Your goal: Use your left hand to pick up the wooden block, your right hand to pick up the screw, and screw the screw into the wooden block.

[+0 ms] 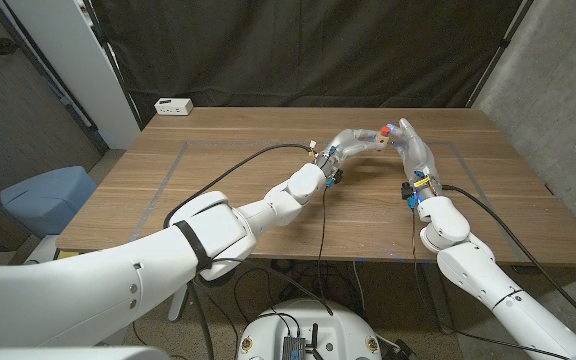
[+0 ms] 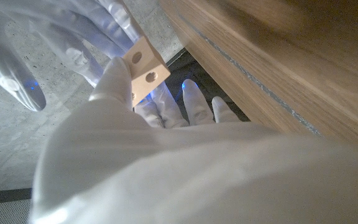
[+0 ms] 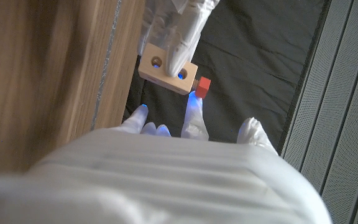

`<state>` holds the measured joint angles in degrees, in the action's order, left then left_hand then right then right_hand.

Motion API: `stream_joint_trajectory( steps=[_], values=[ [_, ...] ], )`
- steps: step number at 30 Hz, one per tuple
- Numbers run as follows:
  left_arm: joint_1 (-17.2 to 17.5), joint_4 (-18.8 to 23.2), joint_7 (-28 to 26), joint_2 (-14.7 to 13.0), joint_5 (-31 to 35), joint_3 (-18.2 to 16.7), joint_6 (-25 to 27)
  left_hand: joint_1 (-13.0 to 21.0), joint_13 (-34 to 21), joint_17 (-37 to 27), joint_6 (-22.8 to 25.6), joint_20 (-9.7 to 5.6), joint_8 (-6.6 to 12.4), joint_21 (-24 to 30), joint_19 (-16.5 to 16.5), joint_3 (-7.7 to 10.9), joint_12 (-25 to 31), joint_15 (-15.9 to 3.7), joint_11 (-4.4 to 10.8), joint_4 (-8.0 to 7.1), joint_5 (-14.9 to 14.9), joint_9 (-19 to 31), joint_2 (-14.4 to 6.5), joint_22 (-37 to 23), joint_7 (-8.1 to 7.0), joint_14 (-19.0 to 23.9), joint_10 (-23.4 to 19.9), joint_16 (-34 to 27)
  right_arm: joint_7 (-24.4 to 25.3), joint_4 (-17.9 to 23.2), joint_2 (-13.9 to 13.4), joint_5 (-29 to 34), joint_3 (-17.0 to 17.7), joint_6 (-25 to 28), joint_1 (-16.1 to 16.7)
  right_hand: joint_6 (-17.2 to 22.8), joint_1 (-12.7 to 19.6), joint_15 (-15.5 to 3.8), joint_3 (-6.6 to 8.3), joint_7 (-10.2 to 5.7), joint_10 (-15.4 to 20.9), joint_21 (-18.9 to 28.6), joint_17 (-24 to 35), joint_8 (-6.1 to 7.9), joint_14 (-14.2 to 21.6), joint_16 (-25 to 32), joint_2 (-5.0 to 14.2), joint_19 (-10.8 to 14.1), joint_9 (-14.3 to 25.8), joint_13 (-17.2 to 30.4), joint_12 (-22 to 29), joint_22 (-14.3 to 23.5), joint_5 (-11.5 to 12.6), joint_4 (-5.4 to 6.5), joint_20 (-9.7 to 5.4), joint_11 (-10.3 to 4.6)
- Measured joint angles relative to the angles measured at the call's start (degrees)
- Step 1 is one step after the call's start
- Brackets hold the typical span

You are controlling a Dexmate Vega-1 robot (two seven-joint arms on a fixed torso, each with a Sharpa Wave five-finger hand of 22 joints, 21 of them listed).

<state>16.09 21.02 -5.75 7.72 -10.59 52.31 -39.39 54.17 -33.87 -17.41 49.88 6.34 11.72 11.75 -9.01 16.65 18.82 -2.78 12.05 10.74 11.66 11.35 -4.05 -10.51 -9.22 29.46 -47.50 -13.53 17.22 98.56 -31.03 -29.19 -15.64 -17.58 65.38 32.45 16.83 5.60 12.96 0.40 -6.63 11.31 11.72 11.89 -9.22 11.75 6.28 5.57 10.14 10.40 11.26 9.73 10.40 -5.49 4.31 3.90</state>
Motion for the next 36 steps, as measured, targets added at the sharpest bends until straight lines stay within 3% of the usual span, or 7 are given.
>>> stream_joint_trajectory(
  steps=[36],
  values=[
    [0.7, 0.1, 0.4, 0.1, 0.0, -0.6, -0.5, 0.0, 0.0, 0.0, 0.0, 0.0, 0.0, 0.0, 0.0, 0.0, 0.0, 0.0, -0.06, 0.0, 0.0, 0.0, 0.0, 0.0, 0.0, 0.0, 0.0, 0.0, 1.4, 0.9, 0.4, 0.6, 0.7, -1.0, 2.1, 7.1, 0.0, -1.2, 0.71, 0.53, 3.8, 0.4, 0.0, 1.1, 2.3, 0.8, 0.02, 2.8, 0.1, 0.0, 0.7, 0.0, 0.0, -0.7, -0.31, -1.14]
  ],
)
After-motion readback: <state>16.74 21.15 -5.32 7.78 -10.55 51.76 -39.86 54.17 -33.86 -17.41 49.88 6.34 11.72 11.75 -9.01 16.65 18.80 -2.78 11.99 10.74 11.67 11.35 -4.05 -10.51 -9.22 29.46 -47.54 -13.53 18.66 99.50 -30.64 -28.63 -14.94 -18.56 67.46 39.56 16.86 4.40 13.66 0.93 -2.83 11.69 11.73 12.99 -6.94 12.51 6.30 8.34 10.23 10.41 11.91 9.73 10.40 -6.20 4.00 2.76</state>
